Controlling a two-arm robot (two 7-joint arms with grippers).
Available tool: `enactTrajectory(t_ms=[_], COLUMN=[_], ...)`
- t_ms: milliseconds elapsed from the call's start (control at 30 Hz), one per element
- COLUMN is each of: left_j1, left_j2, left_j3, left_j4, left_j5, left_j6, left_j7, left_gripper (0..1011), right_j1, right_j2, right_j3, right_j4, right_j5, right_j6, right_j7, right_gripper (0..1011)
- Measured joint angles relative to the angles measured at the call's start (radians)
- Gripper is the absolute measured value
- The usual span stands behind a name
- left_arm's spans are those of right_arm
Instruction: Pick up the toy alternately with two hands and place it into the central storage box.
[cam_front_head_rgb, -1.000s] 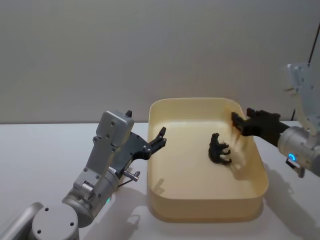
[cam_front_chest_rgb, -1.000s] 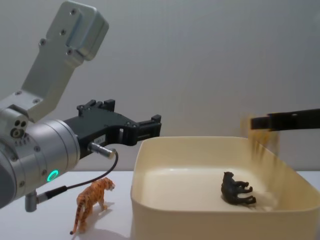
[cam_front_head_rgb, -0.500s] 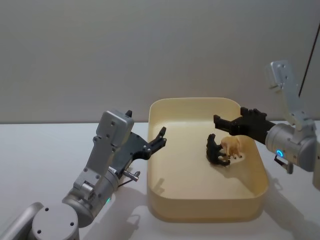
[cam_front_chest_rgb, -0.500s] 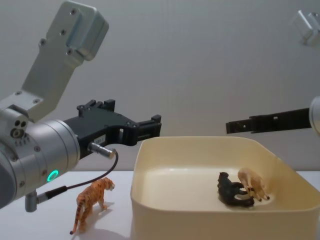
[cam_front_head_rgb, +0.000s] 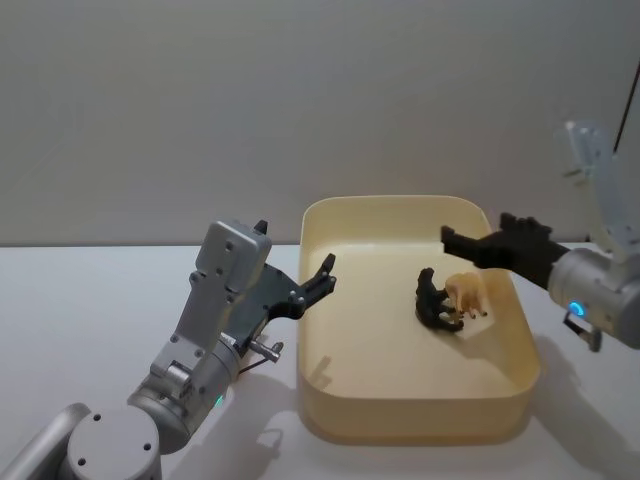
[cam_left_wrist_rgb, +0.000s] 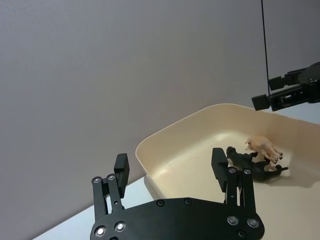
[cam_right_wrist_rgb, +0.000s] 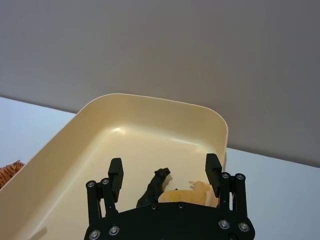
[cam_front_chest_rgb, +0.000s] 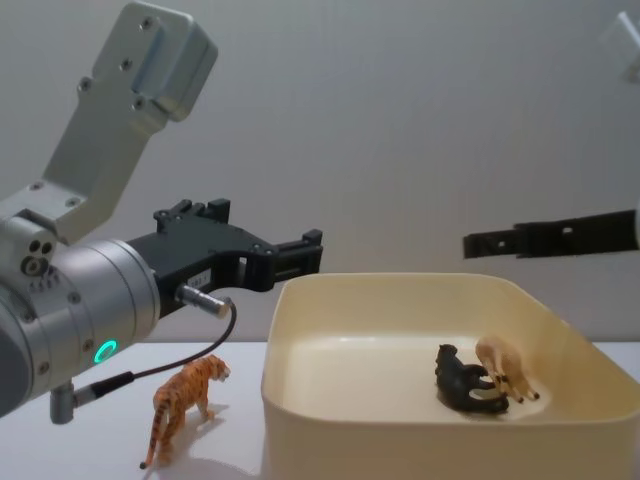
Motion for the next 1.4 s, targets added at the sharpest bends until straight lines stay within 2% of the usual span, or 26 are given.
enactTrajectory(t_ms=[367, 633, 767, 967, 1100, 1233, 1400], left_j1=[0.0, 0.005, 0.021, 0.072, 0.114, 0.161, 0.201], left_j2=[0.0, 0.005, 0.019, 0.062, 0.103, 0.15, 0.19], left_j3=[0.0, -0.002, -0.007, -0.022, -0.037, -0.056, -0.073], left_j4=[0.0, -0.012, -0.044, -0.125, -0.183, -0.243, -0.287], left_j5=[0.0, 0.0, -0.008, -0.041, -0.075, -0.122, -0.181], left_j6=[0.0, 0.006, 0.019, 0.043, 0.059, 0.084, 0.119], left_j7=[0.0, 0.002, 0.019, 0.083, 0.135, 0.178, 0.197], left_gripper=[1001, 1001, 1001, 1001, 1001, 1001, 1002], right_j1=[-0.068, -0.094, -0.103, -0.112, -0.116, -0.118, -0.121], right_j2=[0.046, 0.066, 0.073, 0.08, 0.083, 0.085, 0.087], right_j3=[0.057, 0.08, 0.087, 0.095, 0.098, 0.101, 0.103], right_j4=[-0.08, -0.11, -0.12, -0.13, -0.135, -0.138, -0.141], right_j5=[0.102, 0.139, 0.15, 0.163, 0.169, 0.172, 0.176], right_j6=[-0.007, -0.006, -0.005, -0.004, -0.004, -0.004, -0.004], right_j7=[-0.058, -0.077, -0.083, -0.089, -0.092, -0.094, -0.096], right_gripper=[1001, 1001, 1001, 1001, 1001, 1001, 1001])
